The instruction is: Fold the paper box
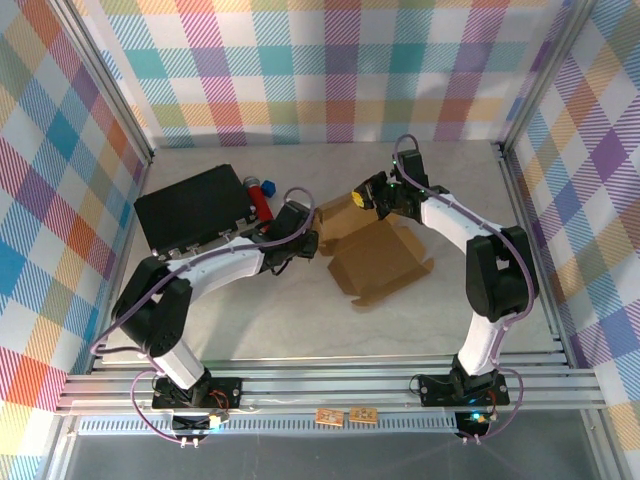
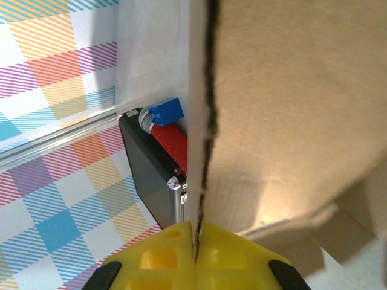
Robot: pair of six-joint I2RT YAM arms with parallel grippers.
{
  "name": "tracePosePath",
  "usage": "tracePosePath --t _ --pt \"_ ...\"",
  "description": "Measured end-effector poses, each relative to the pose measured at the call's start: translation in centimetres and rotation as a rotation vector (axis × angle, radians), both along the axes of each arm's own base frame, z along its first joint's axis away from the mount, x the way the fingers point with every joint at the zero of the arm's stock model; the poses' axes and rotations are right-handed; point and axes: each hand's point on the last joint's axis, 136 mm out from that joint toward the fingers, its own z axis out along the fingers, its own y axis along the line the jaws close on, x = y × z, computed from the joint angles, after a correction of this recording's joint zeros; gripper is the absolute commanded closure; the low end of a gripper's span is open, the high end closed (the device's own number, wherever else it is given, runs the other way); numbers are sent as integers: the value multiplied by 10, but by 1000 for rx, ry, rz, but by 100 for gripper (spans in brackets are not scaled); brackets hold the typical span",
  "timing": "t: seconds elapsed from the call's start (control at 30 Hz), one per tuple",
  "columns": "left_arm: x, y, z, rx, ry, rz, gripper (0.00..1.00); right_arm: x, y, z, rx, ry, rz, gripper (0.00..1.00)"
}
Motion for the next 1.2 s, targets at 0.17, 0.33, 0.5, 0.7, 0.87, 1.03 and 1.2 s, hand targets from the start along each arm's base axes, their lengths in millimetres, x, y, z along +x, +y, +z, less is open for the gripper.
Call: tracePosePath --t 0.17,0.33,0.5,0.7,0.87,1.03,1.2 --pt "-7 7 35 -148 -14 23 45 -9 -9 -29 -9 27 -9 100" --pt "-10 28 71 -291 -60 62 74 -11 -13 -38 -3 23 -17 100" --pt "-11 49 56 -335 -26 82 91 -4 -13 -29 17 -18 -16 100" --pt "-17 40 -26 -303 165 50 90 1 -12 -21 42 -49 -15 100" --pt "-16 29 -46 -331 198 35 84 4 -9 -13 75 -72 -14 100" --pt "2 9 -39 -358 158 -2 83 9 -6 -1 113 -115 -2 100" --pt "11 2 -31 -367 122 -9 79 18 0 13 193 -211 25 100"
